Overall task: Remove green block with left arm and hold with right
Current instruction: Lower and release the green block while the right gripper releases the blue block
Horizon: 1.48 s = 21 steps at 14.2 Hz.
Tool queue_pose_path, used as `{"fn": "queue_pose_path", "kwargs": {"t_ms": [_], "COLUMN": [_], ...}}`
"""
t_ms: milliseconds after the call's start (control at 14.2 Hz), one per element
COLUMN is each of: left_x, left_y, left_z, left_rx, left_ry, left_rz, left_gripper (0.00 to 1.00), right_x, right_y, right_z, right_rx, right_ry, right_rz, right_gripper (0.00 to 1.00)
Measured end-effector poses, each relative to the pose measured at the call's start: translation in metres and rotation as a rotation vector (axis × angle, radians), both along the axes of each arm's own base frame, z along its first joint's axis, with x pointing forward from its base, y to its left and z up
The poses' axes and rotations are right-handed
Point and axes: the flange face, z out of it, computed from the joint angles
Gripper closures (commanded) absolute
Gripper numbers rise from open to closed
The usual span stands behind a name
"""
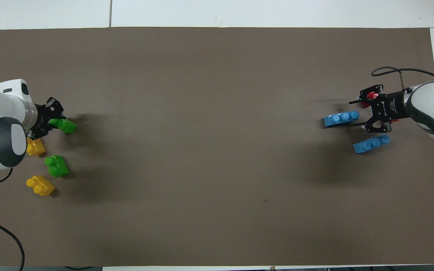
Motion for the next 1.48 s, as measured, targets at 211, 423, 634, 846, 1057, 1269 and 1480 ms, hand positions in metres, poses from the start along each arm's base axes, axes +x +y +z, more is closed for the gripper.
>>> {"fn": "queue_pose_path", "kwargs": {"t_ms": [211,423,634,846,1057,1269,1480], "left_x": [0.0,0.0,0.003,0.012,0.025,0.035,0.038], "left_y": [0.004,0.005,0.0,-0.007,-0.031,-0.051,-0.055], "left_z": [-0.001,0.0,0.004,0.023,0.06,0.109,0.15], "left_rx": [0.0,0.004,0.016,0.025,0.024,0.056,0.078], "left_ry": [0.0,-0.001,-0.008,-0.029,-0.002,0.032,0.055], "left_rz": [0.007,-0.03,-0.169,-0.233,-0.29,-0.431,-0.585], "left_gripper": [0.01,0.0,0.0,0.0,0.0,0.0,0.0], "right_x": [0.004,0.01,0.021,0.021,0.0,-0.02,-0.027], "right_y": [0.006,0.005,0.026,0.063,0.084,0.084,0.087], "right_z": [0.045,0.097,0.154,0.206,0.252,0.281,0.29], "right_rx": [-0.014,-0.097,-0.204,-0.331,-0.384,-0.424,-0.45], "right_ry": [-0.044,-0.07,-0.102,-0.173,-0.253,-0.299,-0.312], "right_rz": [0.034,0.124,0.267,0.514,0.791,1.065,1.214], "right_gripper": [0.0,0.0,0.0,0.0,0.0,0.0,0.0]}}
